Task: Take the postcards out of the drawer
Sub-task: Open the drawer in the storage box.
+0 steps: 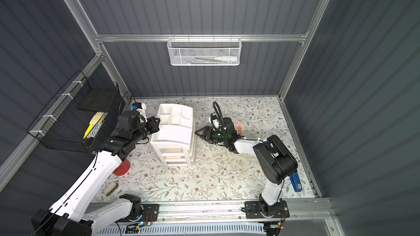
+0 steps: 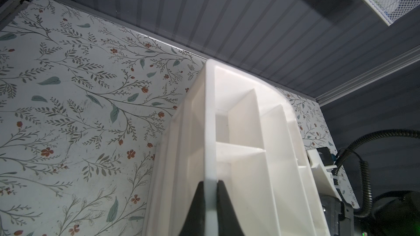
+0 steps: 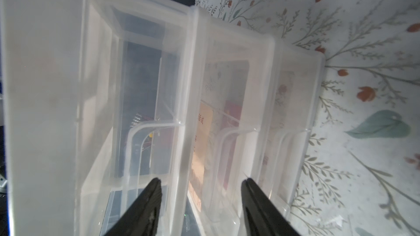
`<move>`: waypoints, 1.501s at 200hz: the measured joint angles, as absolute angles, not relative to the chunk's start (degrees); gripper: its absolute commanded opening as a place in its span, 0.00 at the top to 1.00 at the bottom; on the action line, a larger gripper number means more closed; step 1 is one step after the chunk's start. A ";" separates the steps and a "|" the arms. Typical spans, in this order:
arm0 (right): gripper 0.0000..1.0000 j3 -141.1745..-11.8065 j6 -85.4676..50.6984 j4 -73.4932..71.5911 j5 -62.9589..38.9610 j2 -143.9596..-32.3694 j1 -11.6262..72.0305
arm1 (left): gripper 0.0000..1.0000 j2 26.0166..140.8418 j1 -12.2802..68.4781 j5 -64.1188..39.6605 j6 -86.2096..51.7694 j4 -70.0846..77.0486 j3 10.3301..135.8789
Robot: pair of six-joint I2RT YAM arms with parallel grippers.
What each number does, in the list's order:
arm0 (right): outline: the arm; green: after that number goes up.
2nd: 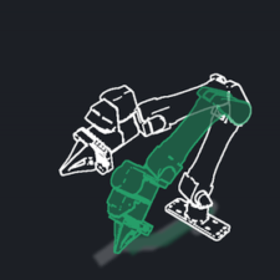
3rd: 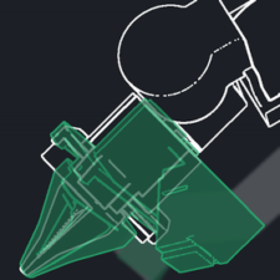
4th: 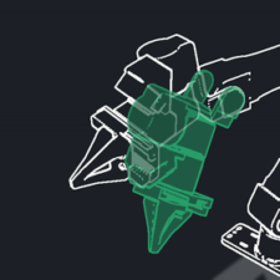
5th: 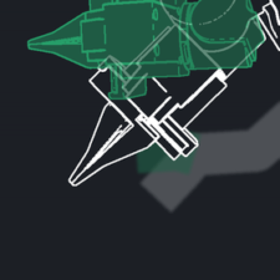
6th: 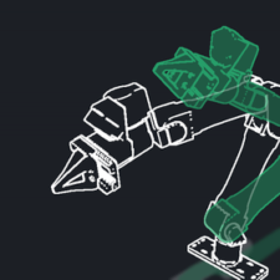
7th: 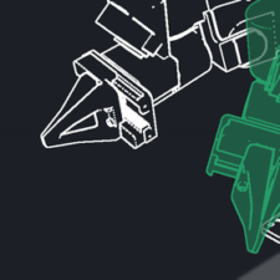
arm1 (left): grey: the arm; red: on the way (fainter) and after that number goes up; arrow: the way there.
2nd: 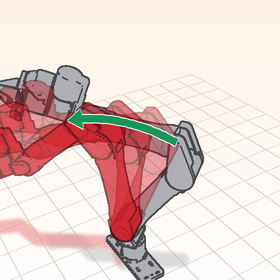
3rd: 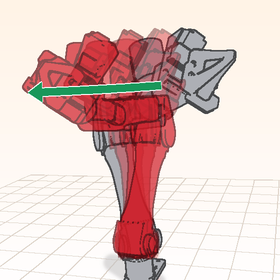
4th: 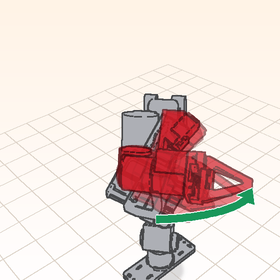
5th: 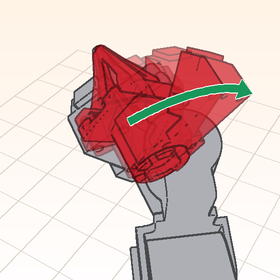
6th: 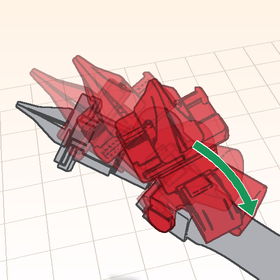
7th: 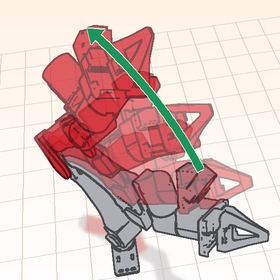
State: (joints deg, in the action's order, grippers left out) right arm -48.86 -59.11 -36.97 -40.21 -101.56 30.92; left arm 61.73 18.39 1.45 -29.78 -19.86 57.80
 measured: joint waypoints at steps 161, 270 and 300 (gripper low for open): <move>0.36 -48.86 -66.32 -50.63 -42.46 -109.60 32.58 | 1.00 62.00 18.39 1.28 -29.98 -19.62 57.82; 0.38 -48.86 -71.48 -58.87 -42.30 -112.09 32.67 | 1.00 62.15 18.33 1.43 -30.44 -19.38 57.80; 0.38 -48.86 -72.36 -59.86 -42.28 -112.12 32.69 | 1.00 62.11 18.33 1.48 -30.44 -19.40 57.80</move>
